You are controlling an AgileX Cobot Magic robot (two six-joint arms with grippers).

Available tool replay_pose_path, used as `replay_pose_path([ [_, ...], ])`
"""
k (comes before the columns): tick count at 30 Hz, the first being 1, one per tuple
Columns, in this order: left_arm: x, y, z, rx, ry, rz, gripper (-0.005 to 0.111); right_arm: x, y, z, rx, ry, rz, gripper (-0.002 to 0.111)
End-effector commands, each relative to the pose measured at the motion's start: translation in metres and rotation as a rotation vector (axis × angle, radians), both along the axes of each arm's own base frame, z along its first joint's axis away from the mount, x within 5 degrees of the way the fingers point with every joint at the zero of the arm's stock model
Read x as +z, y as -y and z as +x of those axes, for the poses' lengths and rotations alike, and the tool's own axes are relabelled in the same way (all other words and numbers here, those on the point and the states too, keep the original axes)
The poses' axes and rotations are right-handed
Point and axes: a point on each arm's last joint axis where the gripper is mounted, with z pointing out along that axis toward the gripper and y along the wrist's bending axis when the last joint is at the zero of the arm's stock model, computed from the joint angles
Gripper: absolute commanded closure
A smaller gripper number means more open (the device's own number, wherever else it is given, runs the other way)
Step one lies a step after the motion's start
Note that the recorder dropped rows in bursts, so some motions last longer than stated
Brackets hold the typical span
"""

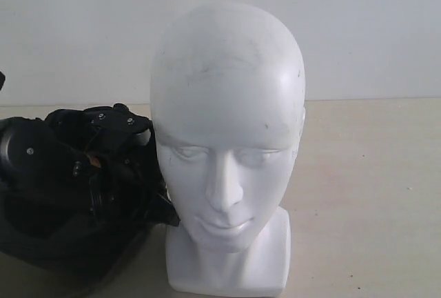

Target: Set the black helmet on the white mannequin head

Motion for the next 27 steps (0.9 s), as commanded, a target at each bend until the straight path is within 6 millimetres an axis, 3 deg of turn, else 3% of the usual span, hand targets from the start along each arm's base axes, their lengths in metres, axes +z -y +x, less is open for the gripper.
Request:
replay_pose_path([
  [1,-0.002,-0.022,-0.005,0.017,-0.128,0.025,0.102,0.001,0.000,0.000,-0.005,0.014,-0.009,0.109],
  [12,0.045,-0.056,-0.013,0.069,-0.022,0.018,0.102,0.001,0.000,0.000,-0.005,0.014,-0.009,0.109],
  [27,0.132,-0.069,-0.051,0.087,0.347,-0.040,0.102,0.001,0.000,0.000,-0.005,0.014,-0.009,0.109],
])
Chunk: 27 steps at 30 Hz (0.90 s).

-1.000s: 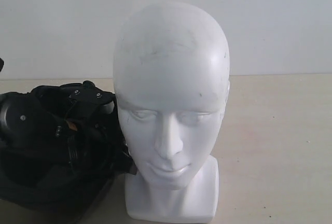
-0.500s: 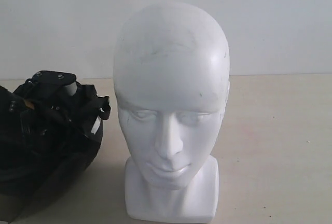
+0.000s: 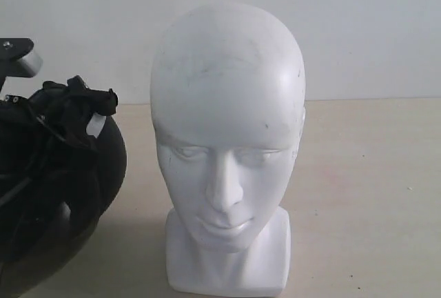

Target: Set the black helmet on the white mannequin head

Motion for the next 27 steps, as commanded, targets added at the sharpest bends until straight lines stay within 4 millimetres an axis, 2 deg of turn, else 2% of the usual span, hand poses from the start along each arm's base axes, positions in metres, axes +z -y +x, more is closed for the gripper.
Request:
replay_pose_path([
  [1,0.035,-0.007,-0.005,0.038,0.256,-0.006,0.102,0.001,0.000,0.000,-0.005,0.014,-0.009,0.109],
  [6,0.073,-0.017,-0.017,0.111,0.578,-0.039,0.102,0.001,0.000,0.000,-0.005,0.014,-0.009,0.109],
  [9,0.100,-0.028,-0.043,0.209,0.839,-0.131,0.102,0.001,0.000,0.000,-0.005,0.014,-0.009,0.109],
  [10,0.107,-0.033,-0.055,0.262,0.931,-0.212,0.102,0.001,0.000,0.000,-0.005,0.014,-0.009,0.109],
  [14,0.113,-0.043,-0.089,0.321,1.109,-0.439,0.102,0.001,0.000,0.000,-0.005,0.014,-0.009,0.109],
  [17,0.114,-0.038,-0.113,0.209,1.207,-0.587,0.102,0.001,0.000,0.000,-0.005,0.014,-0.009,0.109],
  [21,0.124,-0.025,-0.140,-0.033,1.276,-0.853,0.102,0.001,0.000,0.000,-0.005,0.014,-0.009,0.109],
  [27,0.137,-0.023,-0.161,-0.220,1.353,-1.136,0.102,0.001,0.000,0.000,-0.005,0.014,-0.009,0.109],
])
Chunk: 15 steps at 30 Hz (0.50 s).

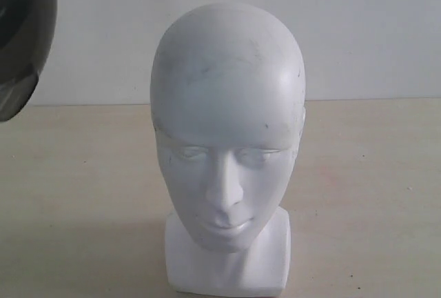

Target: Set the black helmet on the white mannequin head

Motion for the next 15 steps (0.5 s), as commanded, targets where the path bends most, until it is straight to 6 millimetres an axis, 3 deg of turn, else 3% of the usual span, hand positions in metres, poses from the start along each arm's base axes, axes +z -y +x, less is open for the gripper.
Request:
replay_pose_path([
  [1,0.021,0.001,-0.029,-0.188,0.265,-0.109,0.102,0.001,0.000,0.000,-0.005,0.014,-0.009,0.109],
  [15,0.030,-0.011,-0.034,-0.471,0.222,-0.459,0.102,0.001,0.001,0.000,-0.003,0.014,-0.020,0.109],
])
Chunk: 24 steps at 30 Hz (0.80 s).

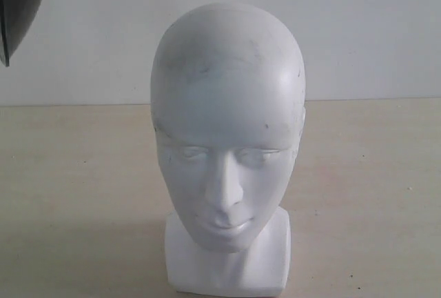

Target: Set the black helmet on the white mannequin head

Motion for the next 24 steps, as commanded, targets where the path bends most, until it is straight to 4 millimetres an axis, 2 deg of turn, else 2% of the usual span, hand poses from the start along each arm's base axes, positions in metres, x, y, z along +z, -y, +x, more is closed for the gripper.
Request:
replay_pose_path([
  [1,0.015,-0.006,-0.014,-0.127,0.105,-0.130,0.102,0.001,0.001,0.000,-0.004,0.014,-0.013,0.109],
  [6,0.024,-0.006,-0.016,-0.275,0.105,-0.200,0.102,0.004,0.001,0.001,-0.010,0.048,-0.006,0.109],
  [13,0.039,-0.001,-0.008,-0.464,0.102,-0.233,0.102,0.022,0.004,0.003,-0.048,0.251,0.021,0.109],
  [18,0.045,0.010,0.010,-0.544,0.056,-0.192,0.102,0.038,0.007,0.001,-0.095,0.426,0.268,0.109],
  [24,0.052,0.015,0.025,-0.540,0.042,-0.162,0.102,0.054,0.011,-0.003,-0.108,0.604,0.425,0.109],
])
